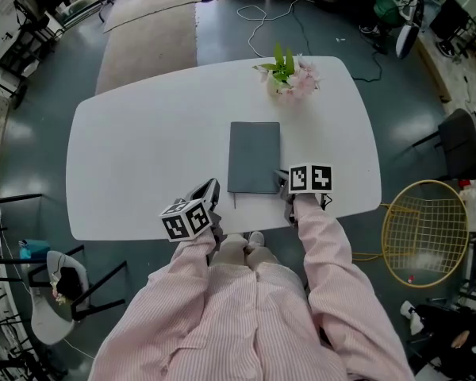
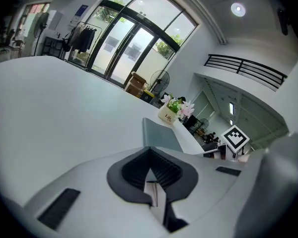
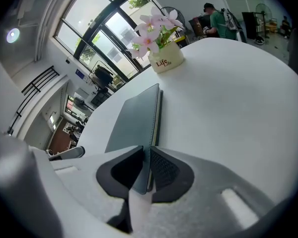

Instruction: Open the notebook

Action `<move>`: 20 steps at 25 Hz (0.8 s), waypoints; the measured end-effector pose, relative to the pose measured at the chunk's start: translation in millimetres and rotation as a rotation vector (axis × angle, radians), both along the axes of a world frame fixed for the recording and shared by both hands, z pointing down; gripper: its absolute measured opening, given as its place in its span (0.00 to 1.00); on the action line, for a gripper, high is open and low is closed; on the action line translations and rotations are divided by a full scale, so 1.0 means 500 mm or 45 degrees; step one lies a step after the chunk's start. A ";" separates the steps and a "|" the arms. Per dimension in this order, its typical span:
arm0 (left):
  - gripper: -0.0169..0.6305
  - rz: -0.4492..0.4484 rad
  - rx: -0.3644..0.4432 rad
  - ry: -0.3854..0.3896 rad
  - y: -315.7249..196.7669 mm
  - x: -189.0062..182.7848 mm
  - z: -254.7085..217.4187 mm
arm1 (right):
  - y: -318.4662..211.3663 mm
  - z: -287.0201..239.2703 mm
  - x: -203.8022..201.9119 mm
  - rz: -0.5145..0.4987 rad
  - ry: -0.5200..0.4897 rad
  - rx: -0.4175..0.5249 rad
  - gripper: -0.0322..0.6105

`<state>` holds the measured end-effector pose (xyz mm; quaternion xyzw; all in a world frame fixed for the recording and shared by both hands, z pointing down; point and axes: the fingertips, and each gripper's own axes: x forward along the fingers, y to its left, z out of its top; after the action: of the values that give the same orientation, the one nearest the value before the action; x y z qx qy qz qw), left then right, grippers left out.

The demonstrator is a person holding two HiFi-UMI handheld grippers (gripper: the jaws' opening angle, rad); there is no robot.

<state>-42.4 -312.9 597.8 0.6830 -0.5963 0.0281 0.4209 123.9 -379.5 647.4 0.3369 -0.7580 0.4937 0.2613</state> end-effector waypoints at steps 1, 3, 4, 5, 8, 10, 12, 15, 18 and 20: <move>0.02 -0.007 0.008 0.000 0.000 -0.004 -0.004 | 0.000 -0.006 -0.001 0.011 -0.003 0.006 0.12; 0.02 -0.016 0.024 0.002 -0.003 -0.014 -0.009 | -0.001 -0.018 -0.005 0.032 -0.013 0.019 0.12; 0.02 -0.018 0.030 0.004 -0.005 -0.019 -0.011 | -0.002 -0.025 -0.008 0.040 -0.019 0.027 0.11; 0.02 -0.018 0.034 0.007 -0.006 -0.023 -0.013 | -0.001 -0.033 -0.012 0.045 -0.026 0.036 0.11; 0.02 -0.007 0.049 0.016 -0.008 -0.034 -0.021 | 0.004 -0.057 -0.020 0.054 -0.031 0.068 0.11; 0.02 0.018 0.062 0.018 -0.010 -0.040 -0.028 | 0.008 -0.075 -0.027 0.063 -0.027 0.092 0.11; 0.02 0.055 0.070 0.017 -0.011 -0.046 -0.034 | 0.010 -0.094 -0.034 0.068 -0.017 0.120 0.10; 0.02 0.114 0.073 0.017 -0.013 -0.064 -0.040 | 0.013 -0.125 -0.050 0.050 0.049 0.182 0.10; 0.02 0.170 0.081 0.034 -0.010 -0.091 -0.052 | 0.019 -0.156 -0.070 0.037 0.151 0.246 0.10; 0.02 0.219 0.074 0.021 -0.004 -0.113 -0.056 | 0.025 -0.175 -0.086 0.045 0.205 0.281 0.10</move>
<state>-98.9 -314.7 569.6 0.7438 -0.5324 0.0413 0.4020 81.1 -367.2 559.8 0.4155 -0.7781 0.3832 0.2739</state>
